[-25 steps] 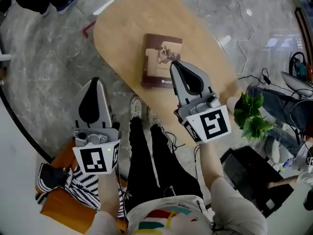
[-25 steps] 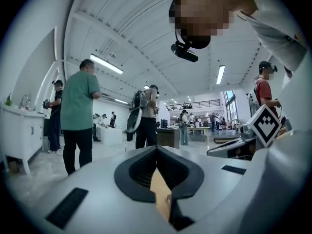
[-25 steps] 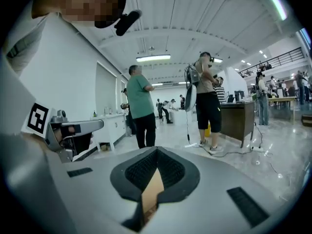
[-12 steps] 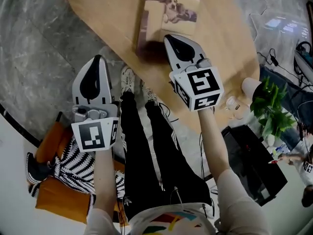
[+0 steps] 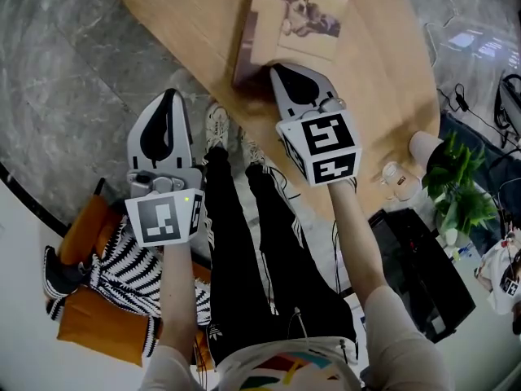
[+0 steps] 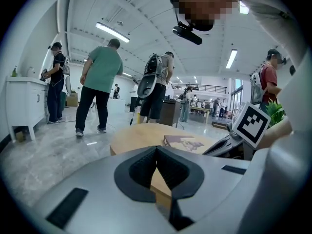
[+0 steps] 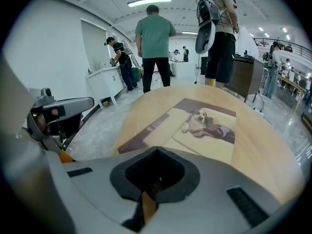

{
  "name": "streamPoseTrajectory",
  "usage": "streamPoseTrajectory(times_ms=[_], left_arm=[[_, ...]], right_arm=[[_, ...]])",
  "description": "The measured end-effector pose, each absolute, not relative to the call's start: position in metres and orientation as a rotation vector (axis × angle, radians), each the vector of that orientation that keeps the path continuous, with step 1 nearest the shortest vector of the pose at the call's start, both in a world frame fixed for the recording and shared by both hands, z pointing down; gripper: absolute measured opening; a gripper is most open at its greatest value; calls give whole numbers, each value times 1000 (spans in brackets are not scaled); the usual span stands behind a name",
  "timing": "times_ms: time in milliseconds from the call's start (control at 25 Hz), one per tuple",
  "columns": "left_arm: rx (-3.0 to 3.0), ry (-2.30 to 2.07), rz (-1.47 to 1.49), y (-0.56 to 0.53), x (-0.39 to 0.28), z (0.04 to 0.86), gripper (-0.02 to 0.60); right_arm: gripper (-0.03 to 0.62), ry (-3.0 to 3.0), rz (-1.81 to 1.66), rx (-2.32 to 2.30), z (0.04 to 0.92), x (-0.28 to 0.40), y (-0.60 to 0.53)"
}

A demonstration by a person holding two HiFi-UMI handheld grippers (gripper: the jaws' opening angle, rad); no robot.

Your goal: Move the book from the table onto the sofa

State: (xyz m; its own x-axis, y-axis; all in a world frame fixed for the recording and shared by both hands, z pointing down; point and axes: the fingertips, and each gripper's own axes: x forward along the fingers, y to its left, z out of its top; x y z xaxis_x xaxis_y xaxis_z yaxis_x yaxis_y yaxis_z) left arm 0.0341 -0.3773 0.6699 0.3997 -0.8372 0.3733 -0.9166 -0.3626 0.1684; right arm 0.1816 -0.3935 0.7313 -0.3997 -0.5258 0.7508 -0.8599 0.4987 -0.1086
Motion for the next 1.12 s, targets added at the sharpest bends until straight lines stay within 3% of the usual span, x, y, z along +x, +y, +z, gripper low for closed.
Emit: streamPoseTrajectory(times_ms=[1120], left_arm=[[2152, -1545, 287, -345, 17, 691, 8]], right_arm=[[8, -2178, 724, 729, 731, 95, -319]])
